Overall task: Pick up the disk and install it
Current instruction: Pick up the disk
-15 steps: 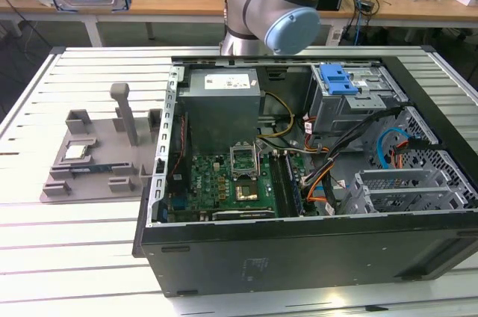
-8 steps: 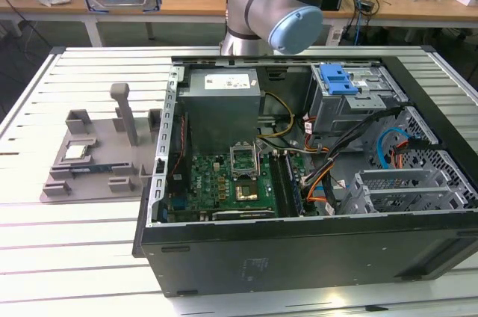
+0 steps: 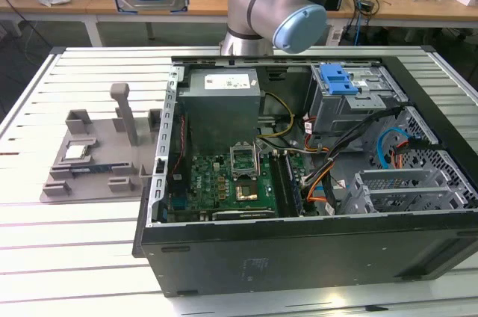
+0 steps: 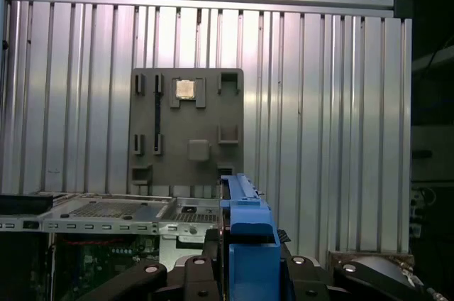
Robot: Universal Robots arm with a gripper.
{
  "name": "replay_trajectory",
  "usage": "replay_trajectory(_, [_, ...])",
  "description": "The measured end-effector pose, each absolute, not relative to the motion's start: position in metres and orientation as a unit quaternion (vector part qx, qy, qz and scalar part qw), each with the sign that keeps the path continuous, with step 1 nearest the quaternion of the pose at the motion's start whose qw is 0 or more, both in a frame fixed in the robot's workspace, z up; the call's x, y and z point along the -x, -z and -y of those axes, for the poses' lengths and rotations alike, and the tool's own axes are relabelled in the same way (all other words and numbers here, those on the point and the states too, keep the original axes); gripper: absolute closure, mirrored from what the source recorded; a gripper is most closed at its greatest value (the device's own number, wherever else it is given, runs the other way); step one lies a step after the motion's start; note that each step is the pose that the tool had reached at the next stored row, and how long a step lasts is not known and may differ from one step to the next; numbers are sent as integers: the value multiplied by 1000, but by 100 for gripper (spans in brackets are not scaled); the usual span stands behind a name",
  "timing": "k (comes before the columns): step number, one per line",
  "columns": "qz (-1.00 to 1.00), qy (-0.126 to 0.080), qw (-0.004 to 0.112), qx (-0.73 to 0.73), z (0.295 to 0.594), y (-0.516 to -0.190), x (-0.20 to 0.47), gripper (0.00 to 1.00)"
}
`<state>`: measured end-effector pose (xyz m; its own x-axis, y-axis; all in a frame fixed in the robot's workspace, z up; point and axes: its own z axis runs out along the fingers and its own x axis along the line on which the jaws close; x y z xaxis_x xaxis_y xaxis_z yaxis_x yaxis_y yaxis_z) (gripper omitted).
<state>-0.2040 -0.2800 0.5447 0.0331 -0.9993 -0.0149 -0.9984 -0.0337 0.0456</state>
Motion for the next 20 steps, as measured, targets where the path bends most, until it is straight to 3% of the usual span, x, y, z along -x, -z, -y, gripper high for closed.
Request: replay_trajectory(20, [695, 21, 12, -719, 280, -541, 109, 63])
